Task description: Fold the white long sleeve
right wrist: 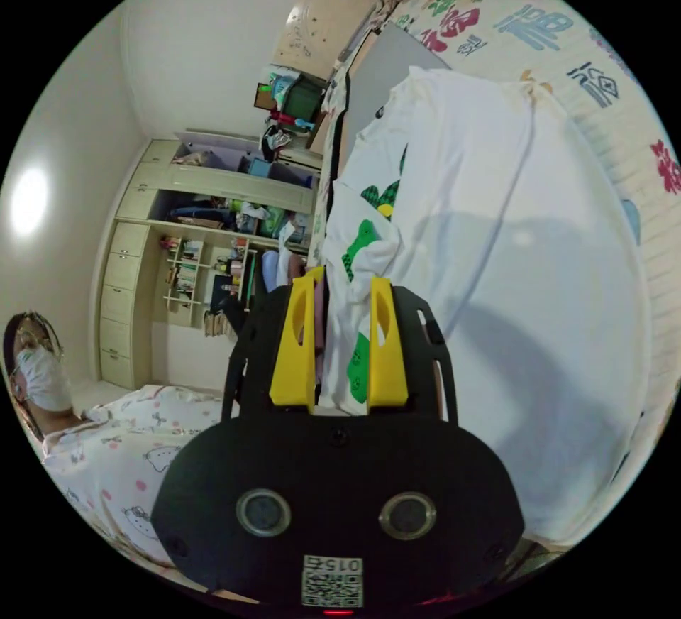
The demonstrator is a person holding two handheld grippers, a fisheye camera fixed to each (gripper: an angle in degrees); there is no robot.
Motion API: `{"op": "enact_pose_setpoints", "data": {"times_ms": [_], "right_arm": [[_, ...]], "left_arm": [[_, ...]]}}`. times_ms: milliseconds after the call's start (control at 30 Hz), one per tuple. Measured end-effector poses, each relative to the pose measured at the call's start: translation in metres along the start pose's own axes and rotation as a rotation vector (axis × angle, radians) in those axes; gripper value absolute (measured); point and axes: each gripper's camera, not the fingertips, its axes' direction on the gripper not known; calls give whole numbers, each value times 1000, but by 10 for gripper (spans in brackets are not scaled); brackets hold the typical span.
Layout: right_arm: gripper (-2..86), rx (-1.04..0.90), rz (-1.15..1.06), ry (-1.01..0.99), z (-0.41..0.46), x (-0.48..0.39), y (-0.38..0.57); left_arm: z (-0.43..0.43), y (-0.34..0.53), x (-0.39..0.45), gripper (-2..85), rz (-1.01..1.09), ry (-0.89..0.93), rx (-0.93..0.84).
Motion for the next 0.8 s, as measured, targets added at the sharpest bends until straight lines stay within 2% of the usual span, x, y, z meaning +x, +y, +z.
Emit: {"op": "enact_pose_setpoints", "data": {"times_ms": [100,167,367,500,600,733,800], "right_arm": [[113,-43,-26,58,-6,-22,7],[113,-42,-20,64,-21,-32,18],[110,28,40,37,-73,-46,54],[109,41,39,42,-97,-63,70],[108,57,41,23,-114,-77,78],[109,71,30,9,-135,-99,87],[118,91,51,12,-145,-105,90]], "left_arm": [[41,5,-23,104,-128,-8,-91],[53,11,-25,100,-127,-62,-116],[43,34,-18,93,-184,-132,-96],[37,47,-18,116,-250,-84,-88],[36,49,-15,96,-259,-100,-82],[8,44,15,41,-170,-128,8],[-24,41,60,24,4,-113,111]]}}
